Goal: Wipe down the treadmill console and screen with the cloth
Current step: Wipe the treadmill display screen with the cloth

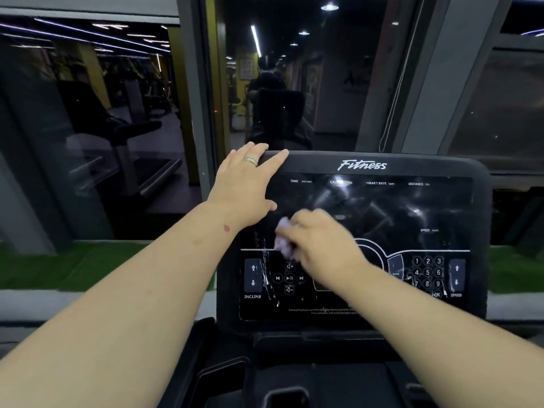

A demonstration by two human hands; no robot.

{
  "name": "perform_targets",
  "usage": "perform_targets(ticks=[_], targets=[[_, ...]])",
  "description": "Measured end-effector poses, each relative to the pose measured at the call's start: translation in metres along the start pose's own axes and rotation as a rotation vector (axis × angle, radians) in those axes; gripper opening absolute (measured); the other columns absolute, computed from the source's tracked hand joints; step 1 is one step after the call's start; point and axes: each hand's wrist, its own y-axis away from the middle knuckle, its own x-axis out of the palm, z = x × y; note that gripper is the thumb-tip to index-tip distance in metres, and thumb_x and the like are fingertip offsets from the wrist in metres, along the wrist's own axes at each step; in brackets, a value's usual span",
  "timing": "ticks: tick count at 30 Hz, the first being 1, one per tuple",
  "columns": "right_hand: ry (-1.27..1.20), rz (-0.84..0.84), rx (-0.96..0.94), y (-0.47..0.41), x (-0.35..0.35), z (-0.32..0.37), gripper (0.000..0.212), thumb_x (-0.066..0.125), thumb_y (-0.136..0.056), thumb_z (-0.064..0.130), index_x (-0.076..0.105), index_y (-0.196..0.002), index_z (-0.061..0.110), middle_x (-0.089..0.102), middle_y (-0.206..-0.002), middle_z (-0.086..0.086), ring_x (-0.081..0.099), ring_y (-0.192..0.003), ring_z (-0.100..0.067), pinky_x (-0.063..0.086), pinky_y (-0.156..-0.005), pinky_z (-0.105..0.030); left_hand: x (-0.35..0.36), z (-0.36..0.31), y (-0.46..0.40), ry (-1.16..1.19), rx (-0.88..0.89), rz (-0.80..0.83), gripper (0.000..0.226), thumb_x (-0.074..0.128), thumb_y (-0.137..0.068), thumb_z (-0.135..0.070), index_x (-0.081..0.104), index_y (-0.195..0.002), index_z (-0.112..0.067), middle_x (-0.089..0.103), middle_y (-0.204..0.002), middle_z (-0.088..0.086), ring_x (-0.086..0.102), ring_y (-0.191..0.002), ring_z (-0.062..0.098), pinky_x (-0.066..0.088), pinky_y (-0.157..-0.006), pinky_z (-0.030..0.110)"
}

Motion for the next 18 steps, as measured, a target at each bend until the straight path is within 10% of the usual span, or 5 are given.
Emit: perform_targets(ticks=[4, 9, 14, 18], targets=[[-0.07, -0.234, 0.305, -0.016, -0.01, -0.001, 0.018, 0.059, -0.086, 0.014, 0.067, -0.091, 0.029, 0.055, -0.09, 0.009, 0.053, -0.074, -0.021, 0.051, -0.064, -0.031, 0.002, 0.001, -0.001, 0.003, -0.003, -0.013, 0.104, 0.08, -0.082, -0.046, 0.011, -0.16, -0.043, 0.014, -0.168, 0.002, 0.003, -0.156, 0.025, 0.002, -0.126, 0.044], [0.029, 0.06, -0.156, 0.006, 0.006, 0.017, 0.029, 0.058, -0.083, 0.011, 0.07, -0.104, 0.027, 0.059, -0.092, 0.005, 0.05, -0.075, -0.022, 0.051, -0.069, -0.035, 0.004, 0.002, -0.001, 0.01, 0.005, -0.017, 0.103, 0.079, -0.082, -0.046, 0.011, -0.159, -0.043, 0.014, -0.167, 0.001, 0.003, -0.156, 0.025, 0.002, -0.126, 0.044], [-0.246, -0.164, 0.368, -0.019, -0.033, 0.013, 0.025, 0.053, -0.08, 0.007, 0.058, -0.092, 0.029, 0.06, -0.095, 0.008, 0.058, -0.089, -0.022, 0.049, -0.074, -0.038, 0.003, -0.002, 0.003, 0.048, 0.002, -0.048, 0.098, 0.08, -0.083, -0.037, 0.019, -0.16, -0.038, 0.014, -0.168, 0.003, 0.003, -0.156, 0.026, 0.003, -0.126, 0.044], [-0.349, -0.073, 0.334, 0.003, -0.018, 0.042, 0.021, 0.061, -0.086, 0.004, 0.061, -0.092, 0.024, 0.052, -0.102, 0.008, 0.053, -0.083, -0.014, 0.049, -0.073, -0.034, 0.005, -0.012, 0.032, 0.263, -0.05, -0.172, 0.069, 0.071, -0.086, -0.01, 0.047, -0.149, -0.028, 0.039, -0.157, 0.001, 0.028, -0.149, 0.026, 0.031, -0.12, 0.046]])
